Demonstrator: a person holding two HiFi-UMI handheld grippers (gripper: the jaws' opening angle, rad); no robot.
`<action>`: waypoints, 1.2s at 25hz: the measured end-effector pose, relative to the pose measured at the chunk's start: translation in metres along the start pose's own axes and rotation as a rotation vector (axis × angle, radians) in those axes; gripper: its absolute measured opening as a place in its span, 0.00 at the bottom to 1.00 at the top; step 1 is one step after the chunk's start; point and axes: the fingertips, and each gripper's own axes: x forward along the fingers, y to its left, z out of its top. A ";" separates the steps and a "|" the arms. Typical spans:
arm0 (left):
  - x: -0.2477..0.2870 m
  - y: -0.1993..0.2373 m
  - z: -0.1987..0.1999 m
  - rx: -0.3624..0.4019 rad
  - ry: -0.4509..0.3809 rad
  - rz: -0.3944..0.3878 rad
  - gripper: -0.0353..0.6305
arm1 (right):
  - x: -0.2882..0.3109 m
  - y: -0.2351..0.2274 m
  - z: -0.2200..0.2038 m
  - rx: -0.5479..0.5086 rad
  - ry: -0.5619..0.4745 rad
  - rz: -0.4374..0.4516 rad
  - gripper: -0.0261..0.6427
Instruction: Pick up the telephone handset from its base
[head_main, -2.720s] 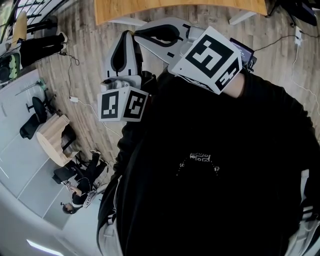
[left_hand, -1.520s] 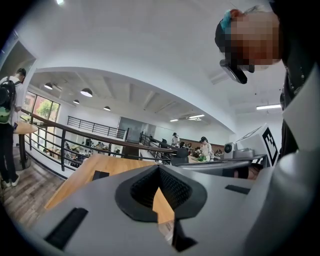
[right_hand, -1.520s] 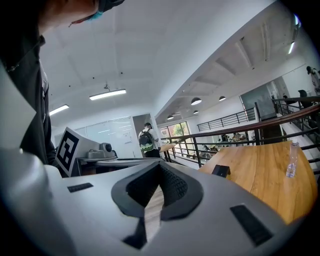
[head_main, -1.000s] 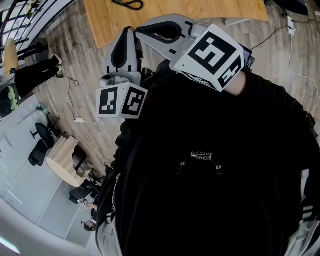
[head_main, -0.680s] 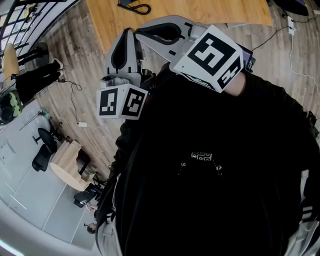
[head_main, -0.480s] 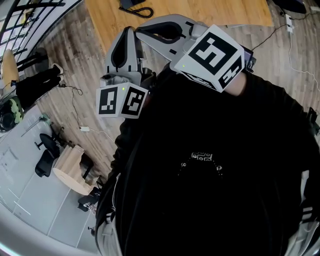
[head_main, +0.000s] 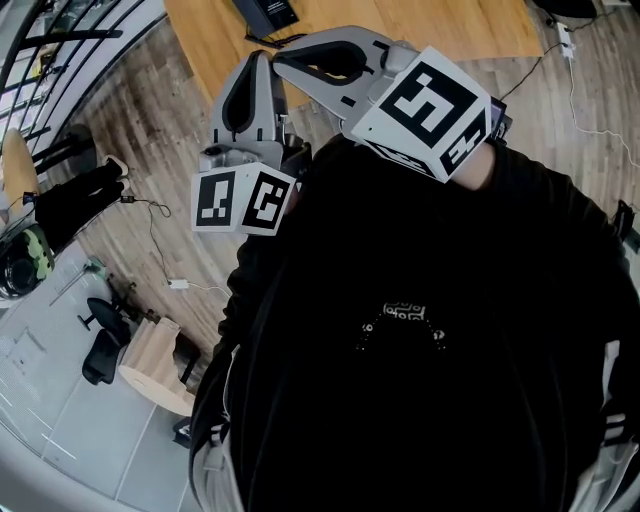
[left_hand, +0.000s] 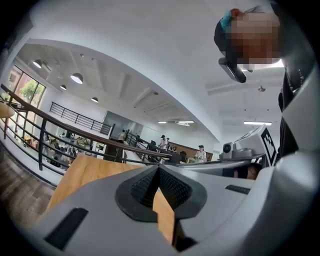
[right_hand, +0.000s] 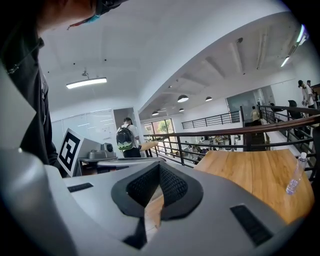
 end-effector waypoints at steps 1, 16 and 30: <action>0.001 0.004 0.002 0.001 -0.001 -0.004 0.06 | 0.004 0.000 0.001 -0.002 0.000 -0.004 0.06; -0.008 0.074 0.013 -0.026 -0.009 -0.019 0.06 | 0.075 0.007 0.008 -0.005 0.025 -0.019 0.06; -0.013 0.110 -0.002 -0.093 0.002 -0.004 0.06 | 0.110 0.007 -0.008 0.018 0.093 -0.001 0.06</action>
